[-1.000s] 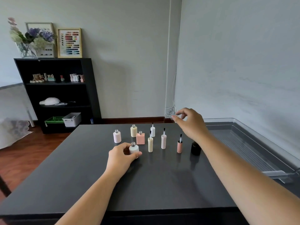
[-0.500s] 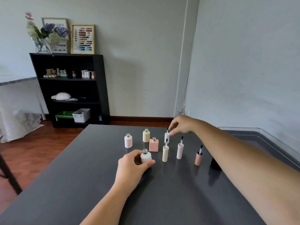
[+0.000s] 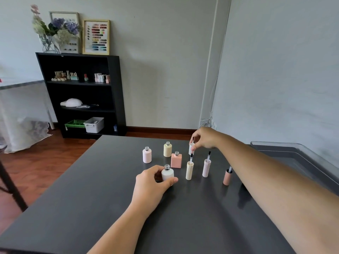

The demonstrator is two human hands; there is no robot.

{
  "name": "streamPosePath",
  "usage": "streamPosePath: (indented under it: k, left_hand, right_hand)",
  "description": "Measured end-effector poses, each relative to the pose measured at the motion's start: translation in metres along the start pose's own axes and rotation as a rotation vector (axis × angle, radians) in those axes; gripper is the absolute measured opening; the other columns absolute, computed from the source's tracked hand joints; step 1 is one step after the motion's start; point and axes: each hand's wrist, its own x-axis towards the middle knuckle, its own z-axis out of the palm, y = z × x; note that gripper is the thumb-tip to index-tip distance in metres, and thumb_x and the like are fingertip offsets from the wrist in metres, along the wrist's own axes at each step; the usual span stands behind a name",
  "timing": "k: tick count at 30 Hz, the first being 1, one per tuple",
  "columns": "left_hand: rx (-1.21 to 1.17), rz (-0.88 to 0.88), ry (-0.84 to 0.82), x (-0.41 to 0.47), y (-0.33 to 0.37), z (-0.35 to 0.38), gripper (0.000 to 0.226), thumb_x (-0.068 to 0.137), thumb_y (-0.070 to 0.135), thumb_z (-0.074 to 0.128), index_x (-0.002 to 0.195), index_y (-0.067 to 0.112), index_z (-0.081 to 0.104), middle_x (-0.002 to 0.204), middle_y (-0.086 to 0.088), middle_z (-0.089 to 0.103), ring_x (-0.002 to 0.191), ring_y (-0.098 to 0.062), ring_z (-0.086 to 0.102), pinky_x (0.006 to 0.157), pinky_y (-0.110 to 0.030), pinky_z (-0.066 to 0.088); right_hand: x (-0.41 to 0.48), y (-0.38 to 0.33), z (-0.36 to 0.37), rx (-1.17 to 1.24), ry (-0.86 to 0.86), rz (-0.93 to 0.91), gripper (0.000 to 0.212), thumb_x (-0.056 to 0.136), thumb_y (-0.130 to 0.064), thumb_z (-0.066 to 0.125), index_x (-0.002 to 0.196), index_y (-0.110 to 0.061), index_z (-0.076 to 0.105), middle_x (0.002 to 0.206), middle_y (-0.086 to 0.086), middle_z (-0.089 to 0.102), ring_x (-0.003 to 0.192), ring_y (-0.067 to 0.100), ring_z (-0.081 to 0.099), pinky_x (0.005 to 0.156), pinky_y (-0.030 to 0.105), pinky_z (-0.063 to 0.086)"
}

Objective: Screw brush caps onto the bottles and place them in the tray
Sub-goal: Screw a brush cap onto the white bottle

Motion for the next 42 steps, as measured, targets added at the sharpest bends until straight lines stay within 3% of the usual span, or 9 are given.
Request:
streamPosePath:
  k: [8,16,20,22,25,29,34,38,42]
  left_hand:
    - [-0.008,0.02,-0.011,-0.005,0.008,-0.002,0.026,0.068,0.039,0.081,0.086,0.039,0.062,0.084,0.016,0.066,0.079,-0.004,0.062,0.064,-0.01,0.04]
    - [-0.019,0.099,0.019,-0.025,0.02,0.001,0.027,0.07,0.037,0.081,0.091,0.036,0.064,0.088,0.016,0.066,0.084,-0.005,0.062,0.076,-0.019,0.046]
    - [0.009,0.161,-0.014,-0.041,0.024,0.008,0.026,0.069,0.035,0.082,0.088,0.037,0.065,0.084,0.022,0.066,0.082,0.006,0.059,0.07,-0.008,0.041]
    - [0.027,0.178,-0.018,-0.047,0.025,0.009,0.026,0.069,0.033,0.082,0.088,0.036,0.064,0.084,0.023,0.064,0.083,0.006,0.059,0.07,-0.007,0.04]
    - [0.049,0.184,-0.009,-0.053,0.023,0.008,0.028,0.07,0.029,0.081,0.092,0.034,0.064,0.088,0.022,0.063,0.085,-0.001,0.059,0.075,-0.012,0.042]
    - [0.056,0.164,-0.006,-0.055,0.018,0.003,0.031,0.072,0.027,0.08,0.099,0.03,0.065,0.094,0.015,0.064,0.087,-0.004,0.059,0.078,-0.016,0.046]
    - [0.114,0.186,-0.04,-0.055,0.015,0.003,0.034,0.075,0.031,0.078,0.106,0.028,0.065,0.097,0.012,0.061,0.089,-0.004,0.055,0.076,-0.013,0.038]
    - [0.07,0.183,-0.03,-0.055,0.014,0.002,0.034,0.073,0.028,0.079,0.104,0.027,0.064,0.096,0.013,0.062,0.088,-0.004,0.057,0.076,-0.011,0.042]
    - [0.017,0.162,-0.012,-0.056,0.014,0.001,0.035,0.067,0.026,0.084,0.091,0.027,0.059,0.088,0.014,0.062,0.082,-0.002,0.057,0.065,-0.009,0.042]
  right_hand:
    - [-0.051,-0.021,-0.033,0.155,0.249,-0.118,0.017,0.073,-0.019,0.074,0.071,-0.017,0.057,0.095,0.015,0.072,0.078,0.024,0.06,0.072,0.033,0.046]
    - [-0.129,-0.031,-0.019,0.461,0.245,-0.214,0.017,0.076,-0.013,0.075,0.08,-0.004,0.062,0.086,0.013,0.075,0.075,0.016,0.063,0.072,0.03,0.047]
    - [-0.16,-0.024,0.014,0.551,0.211,-0.172,0.012,0.077,-0.023,0.076,0.081,-0.016,0.066,0.076,0.001,0.072,0.054,0.002,0.058,0.04,0.017,0.042]
    - [-0.169,-0.02,0.031,0.601,0.23,-0.175,0.011,0.078,-0.021,0.076,0.084,-0.015,0.069,0.077,0.004,0.071,0.056,0.0,0.057,0.049,0.013,0.045]
    - [-0.181,-0.015,0.053,0.755,0.261,-0.184,0.004,0.081,-0.018,0.073,0.082,-0.022,0.072,0.083,0.009,0.072,0.076,0.011,0.062,0.077,0.028,0.053]
    - [-0.19,-0.01,0.082,0.82,0.267,-0.118,0.014,0.092,-0.03,0.058,0.092,-0.029,0.072,0.074,-0.005,0.062,0.06,-0.002,0.054,0.061,0.014,0.047]
    - [-0.191,-0.006,0.102,0.82,0.356,-0.056,0.028,0.097,-0.03,0.046,0.093,-0.04,0.071,0.068,-0.014,0.052,0.059,-0.003,0.049,0.069,0.021,0.038]
    - [-0.189,-0.002,0.105,0.876,0.399,-0.066,0.024,0.093,-0.027,0.051,0.103,-0.04,0.068,0.072,-0.01,0.048,0.065,0.007,0.043,0.068,0.021,0.039]
    - [-0.188,0.002,0.107,0.966,0.506,-0.052,0.009,0.083,-0.031,0.068,0.089,-0.025,0.066,0.069,-0.012,0.063,0.062,0.004,0.051,0.062,0.018,0.042]
